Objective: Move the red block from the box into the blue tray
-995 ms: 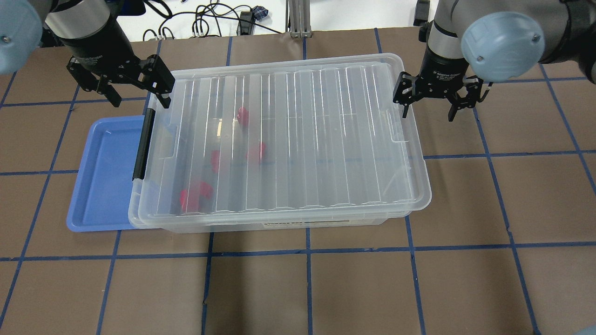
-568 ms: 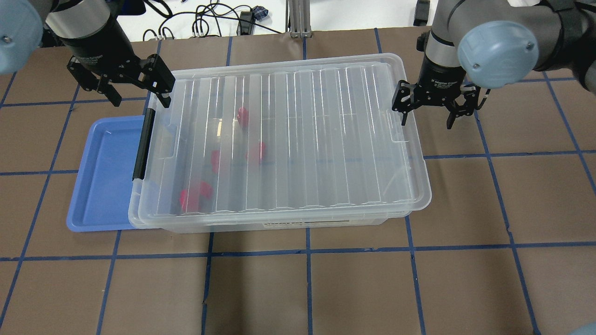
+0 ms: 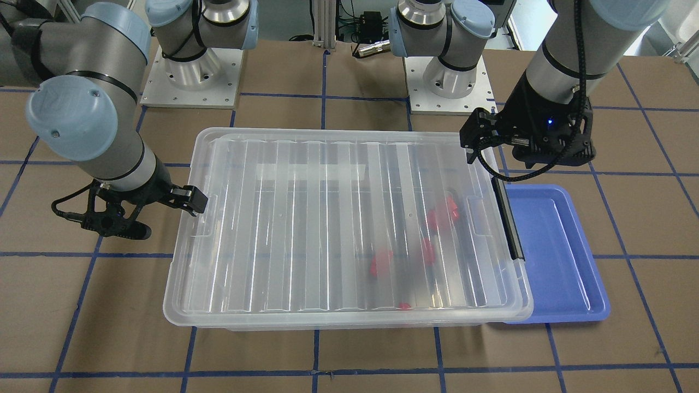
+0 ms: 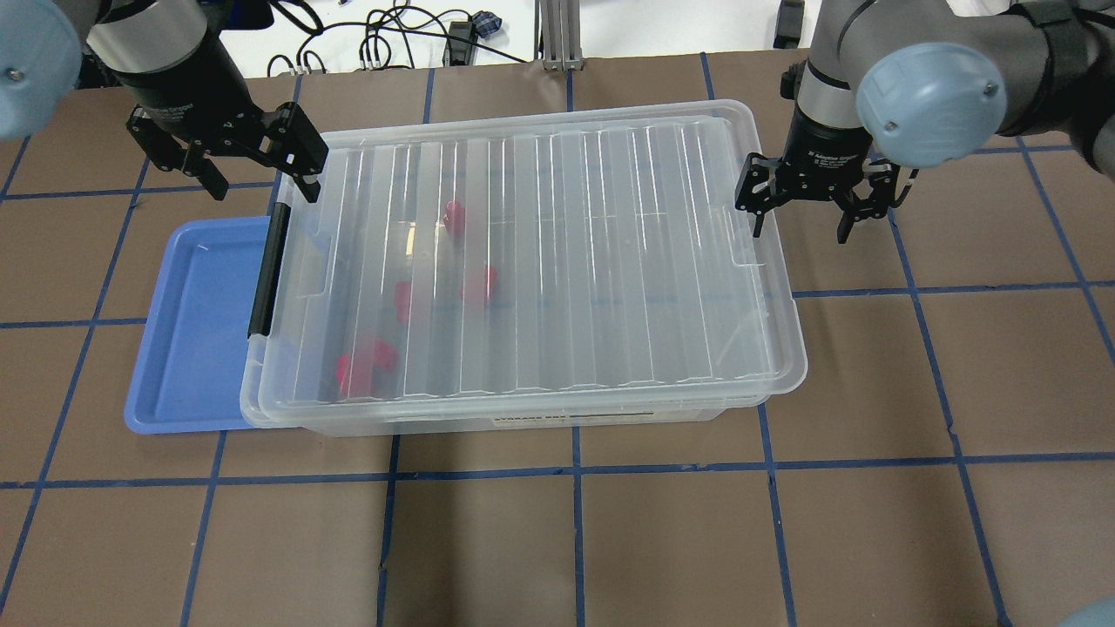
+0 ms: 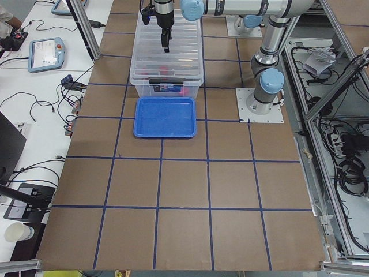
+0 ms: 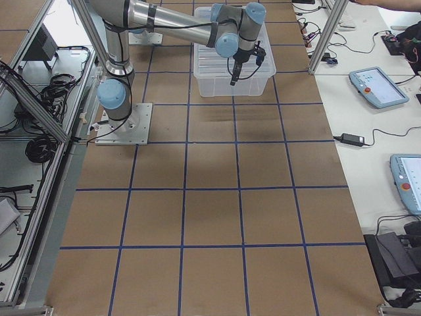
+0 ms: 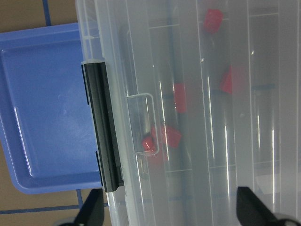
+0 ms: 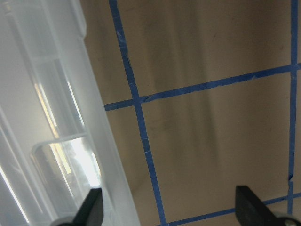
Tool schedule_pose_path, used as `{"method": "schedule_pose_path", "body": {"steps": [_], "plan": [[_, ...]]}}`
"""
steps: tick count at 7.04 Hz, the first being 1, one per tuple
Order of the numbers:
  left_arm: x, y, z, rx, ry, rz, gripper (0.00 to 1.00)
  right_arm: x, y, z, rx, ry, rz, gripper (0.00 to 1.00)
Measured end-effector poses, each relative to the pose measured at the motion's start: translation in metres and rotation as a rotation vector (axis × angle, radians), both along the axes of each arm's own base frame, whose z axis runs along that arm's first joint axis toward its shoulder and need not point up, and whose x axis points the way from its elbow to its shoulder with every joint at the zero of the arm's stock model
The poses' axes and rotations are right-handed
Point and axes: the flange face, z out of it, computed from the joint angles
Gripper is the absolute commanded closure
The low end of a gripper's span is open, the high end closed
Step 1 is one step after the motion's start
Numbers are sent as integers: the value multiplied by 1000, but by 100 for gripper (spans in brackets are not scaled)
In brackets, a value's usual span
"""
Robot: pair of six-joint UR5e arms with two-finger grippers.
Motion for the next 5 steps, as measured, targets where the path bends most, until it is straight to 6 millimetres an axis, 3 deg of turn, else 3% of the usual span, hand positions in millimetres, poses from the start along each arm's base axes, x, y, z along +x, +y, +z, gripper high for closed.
{"method": "schedule_pose_path", "body": {"steps": [2, 5], "plan": [[0, 0, 0, 1, 0, 2, 0, -7, -1, 0, 2, -2, 51, 0], [-1, -1, -4, 5, 1, 8, 0, -41, -6, 0, 12, -12, 80, 0]]}}
